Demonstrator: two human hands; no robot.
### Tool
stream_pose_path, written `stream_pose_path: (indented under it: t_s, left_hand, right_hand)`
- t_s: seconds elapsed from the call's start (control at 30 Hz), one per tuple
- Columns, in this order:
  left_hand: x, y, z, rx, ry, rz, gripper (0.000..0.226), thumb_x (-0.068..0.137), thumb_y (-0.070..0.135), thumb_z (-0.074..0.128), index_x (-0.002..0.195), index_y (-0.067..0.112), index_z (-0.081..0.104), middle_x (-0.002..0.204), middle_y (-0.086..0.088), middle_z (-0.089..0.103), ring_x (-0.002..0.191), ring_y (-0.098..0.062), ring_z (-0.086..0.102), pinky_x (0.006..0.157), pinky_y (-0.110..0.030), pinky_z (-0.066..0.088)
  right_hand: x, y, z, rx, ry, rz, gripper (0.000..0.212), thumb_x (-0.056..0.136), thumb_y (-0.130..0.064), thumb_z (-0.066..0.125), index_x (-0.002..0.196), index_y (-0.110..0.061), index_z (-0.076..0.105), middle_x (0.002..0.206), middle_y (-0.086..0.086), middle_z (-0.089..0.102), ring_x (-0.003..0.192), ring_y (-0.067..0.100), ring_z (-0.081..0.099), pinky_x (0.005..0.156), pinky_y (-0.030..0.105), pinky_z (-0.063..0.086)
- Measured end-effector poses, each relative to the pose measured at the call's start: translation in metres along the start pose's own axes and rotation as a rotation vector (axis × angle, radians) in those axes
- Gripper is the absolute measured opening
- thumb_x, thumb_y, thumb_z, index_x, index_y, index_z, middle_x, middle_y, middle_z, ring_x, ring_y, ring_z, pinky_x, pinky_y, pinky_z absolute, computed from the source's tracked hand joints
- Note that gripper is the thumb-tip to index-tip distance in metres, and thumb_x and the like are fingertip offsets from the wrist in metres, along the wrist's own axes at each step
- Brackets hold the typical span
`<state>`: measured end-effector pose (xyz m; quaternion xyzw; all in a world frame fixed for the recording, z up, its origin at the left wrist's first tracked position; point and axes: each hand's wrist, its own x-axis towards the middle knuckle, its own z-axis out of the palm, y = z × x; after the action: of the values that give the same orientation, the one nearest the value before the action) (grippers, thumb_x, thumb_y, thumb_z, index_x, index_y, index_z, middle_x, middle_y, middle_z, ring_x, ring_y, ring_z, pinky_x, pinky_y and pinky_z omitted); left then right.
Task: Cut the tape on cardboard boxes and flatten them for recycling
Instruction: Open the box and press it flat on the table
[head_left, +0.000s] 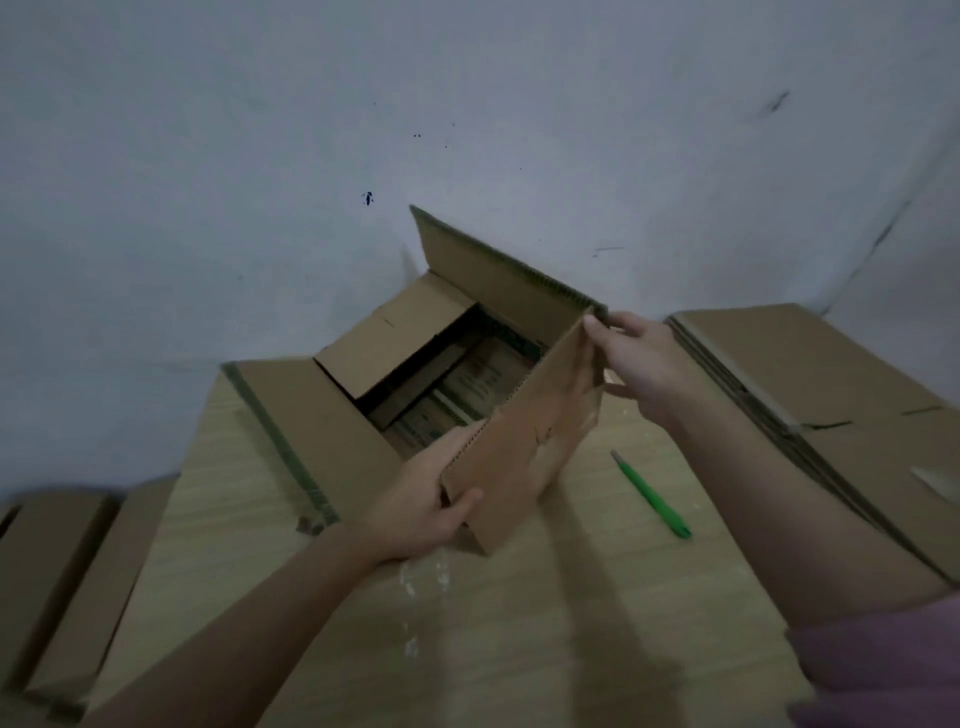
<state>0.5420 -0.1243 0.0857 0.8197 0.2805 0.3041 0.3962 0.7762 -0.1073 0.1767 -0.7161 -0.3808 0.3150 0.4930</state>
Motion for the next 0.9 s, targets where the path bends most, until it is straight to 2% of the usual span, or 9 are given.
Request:
stream_pose_path:
  t_s: [0.1, 0.2, 0.27, 0.3, 0.4, 0.53, 0.6, 0.7, 0.9]
  left_hand:
    - [-0.019, -0.001, 0.013, 0.168, 0.053, 0.151, 0.057, 0.089, 0.021, 0.052, 0.143, 0.020, 0.032, 0.131, 0.002, 0.045, 0.112, -0.008, 0.048, 0.091, -0.022, 0.045]
    - [-0.028, -0.001, 0.035, 0.324, 0.059, 0.257, 0.066, 0.091, 0.022, 0.047, 0.147, 0.026, 0.013, 0.134, 0.003, 0.033, 0.102, -0.010, 0.048, 0.082, -0.012, 0.039]
    - [-0.028, -0.002, 0.046, 0.360, 0.043, 0.221, 0.077, 0.091, 0.025, 0.049, 0.148, 0.036, -0.002, 0.139, 0.004, 0.026, 0.106, -0.016, 0.050, 0.086, -0.020, 0.046]
    - [-0.029, -0.002, 0.049, 0.383, 0.002, 0.186, 0.087, 0.089, 0.026, 0.054, 0.147, 0.040, -0.009, 0.142, 0.003, 0.022, 0.114, -0.020, 0.048, 0.091, -0.029, 0.048]
    - [-0.031, -0.001, 0.050, 0.358, -0.256, 0.033, 0.106, 0.084, 0.031, 0.069, 0.139, 0.039, -0.022, 0.152, 0.004, 0.003, 0.137, -0.018, 0.023, 0.112, -0.034, 0.030]
    - [-0.033, -0.005, 0.023, 0.306, -0.311, -0.107, 0.090, 0.087, 0.041, 0.063, 0.150, 0.030, -0.001, 0.156, 0.009, 0.001, 0.141, -0.013, 0.014, 0.115, -0.029, 0.020]
    - [-0.032, -0.017, 0.000, 0.578, -0.239, -0.151, 0.074, 0.092, 0.041, 0.054, 0.151, 0.022, 0.013, 0.157, 0.002, 0.008, 0.144, -0.017, 0.008, 0.116, -0.031, 0.015]
    - [-0.028, -0.032, -0.044, 1.104, -0.299, -0.295, 0.064, 0.094, 0.038, 0.044, 0.149, 0.016, 0.020, 0.155, -0.004, 0.017, 0.143, -0.025, 0.010, 0.112, -0.040, 0.018]
    - [-0.015, -0.055, -0.089, 1.482, -0.480, -0.325, 0.064, 0.098, 0.032, 0.038, 0.151, 0.015, 0.006, 0.159, -0.002, 0.004, 0.145, -0.022, 0.004, 0.116, -0.044, 0.000]
  right_hand:
    - [-0.019, -0.032, 0.003, 0.051, -0.036, -0.016, 0.033, 0.090, -0.034, 0.060, 0.107, -0.006, 0.067, 0.102, 0.012, 0.067, 0.095, 0.026, 0.063, 0.081, 0.037, 0.048]
    - [-0.037, -0.050, 0.016, -0.079, -0.047, -0.184, 0.021, 0.091, -0.029, 0.060, 0.085, -0.014, 0.073, 0.094, 0.003, 0.072, 0.101, 0.018, 0.063, 0.086, 0.029, 0.044]
    - [-0.044, -0.051, 0.024, -0.249, -0.039, -0.273, 0.015, 0.087, -0.026, 0.067, 0.099, -0.018, 0.071, 0.110, 0.000, 0.066, 0.113, 0.016, 0.057, 0.091, 0.026, 0.043]
    - [-0.049, -0.049, 0.027, -0.331, -0.046, -0.296, 0.034, 0.083, -0.026, 0.072, 0.114, -0.016, 0.065, 0.123, 0.002, 0.061, 0.120, 0.017, 0.052, 0.096, 0.027, 0.042]
    - [-0.060, -0.043, 0.028, -0.545, -0.017, -0.388, 0.054, 0.080, -0.011, 0.072, 0.131, -0.007, 0.055, 0.135, 0.007, 0.054, 0.127, 0.020, 0.047, 0.101, 0.017, 0.031]
    - [-0.072, -0.030, 0.026, -0.730, 0.074, -0.723, 0.050, 0.068, 0.020, 0.052, 0.113, 0.002, 0.067, 0.113, 0.019, 0.066, 0.108, 0.031, 0.061, 0.087, 0.007, 0.029]
    - [-0.069, -0.020, 0.025, -0.753, 0.066, -0.863, 0.051, 0.058, 0.026, 0.054, 0.102, 0.004, 0.071, 0.101, 0.021, 0.069, 0.093, 0.035, 0.066, 0.084, 0.014, 0.036]
    - [-0.067, -0.008, 0.023, -0.761, 0.062, -0.813, 0.045, 0.066, 0.023, 0.053, 0.102, 0.003, 0.071, 0.102, 0.018, 0.069, 0.092, 0.035, 0.066, 0.080, 0.023, 0.043]
    - [-0.062, 0.004, 0.013, -0.811, 0.136, -0.706, 0.048, 0.067, -0.006, 0.040, 0.103, 0.002, 0.071, 0.102, 0.021, 0.069, 0.095, 0.038, 0.065, 0.078, 0.025, 0.041]
